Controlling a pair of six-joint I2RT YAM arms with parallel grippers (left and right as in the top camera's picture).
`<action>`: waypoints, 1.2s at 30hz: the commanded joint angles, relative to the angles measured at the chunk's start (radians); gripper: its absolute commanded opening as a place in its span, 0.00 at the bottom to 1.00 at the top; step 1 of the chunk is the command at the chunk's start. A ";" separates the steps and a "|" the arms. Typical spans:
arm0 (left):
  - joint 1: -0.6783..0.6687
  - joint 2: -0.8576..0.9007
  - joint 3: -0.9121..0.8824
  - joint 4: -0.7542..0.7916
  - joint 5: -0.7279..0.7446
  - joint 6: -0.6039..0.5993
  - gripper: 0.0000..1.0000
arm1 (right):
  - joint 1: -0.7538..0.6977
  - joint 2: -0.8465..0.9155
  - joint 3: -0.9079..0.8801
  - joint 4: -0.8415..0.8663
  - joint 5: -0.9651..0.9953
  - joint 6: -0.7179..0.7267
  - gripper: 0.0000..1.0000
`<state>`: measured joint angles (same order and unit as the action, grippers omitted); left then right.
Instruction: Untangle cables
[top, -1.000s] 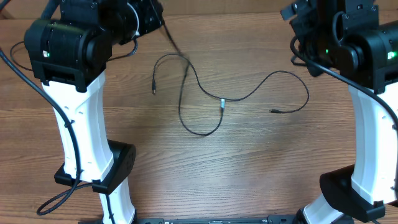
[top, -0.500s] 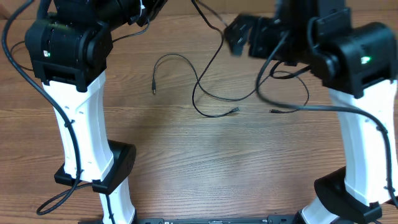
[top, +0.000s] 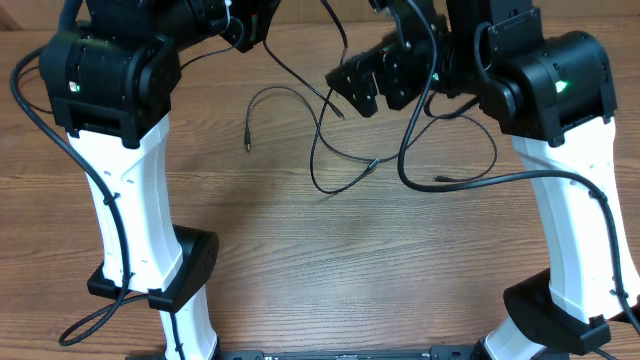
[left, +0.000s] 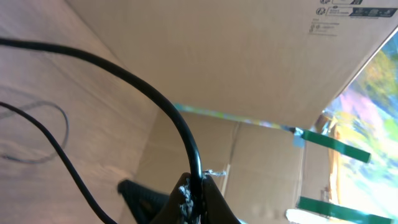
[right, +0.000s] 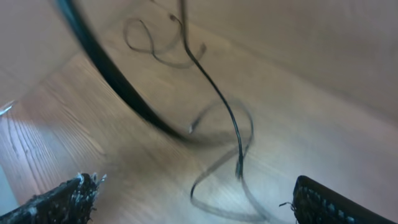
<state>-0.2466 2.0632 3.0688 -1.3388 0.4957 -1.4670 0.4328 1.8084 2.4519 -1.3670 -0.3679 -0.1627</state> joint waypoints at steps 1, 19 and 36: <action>0.004 -0.002 0.002 0.002 0.078 -0.087 0.04 | 0.000 0.004 0.001 0.068 -0.056 -0.046 1.00; 0.021 -0.002 0.002 -0.001 0.053 -0.110 0.04 | 0.000 0.049 0.002 0.112 -0.056 0.073 0.04; 0.029 0.016 0.001 -0.346 -0.463 0.359 0.58 | -0.004 -0.011 0.003 0.119 -0.116 0.798 0.04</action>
<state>-0.2241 2.0632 3.0688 -1.6531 0.1028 -1.2980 0.4328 1.8492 2.4512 -1.2797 -0.4545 0.3969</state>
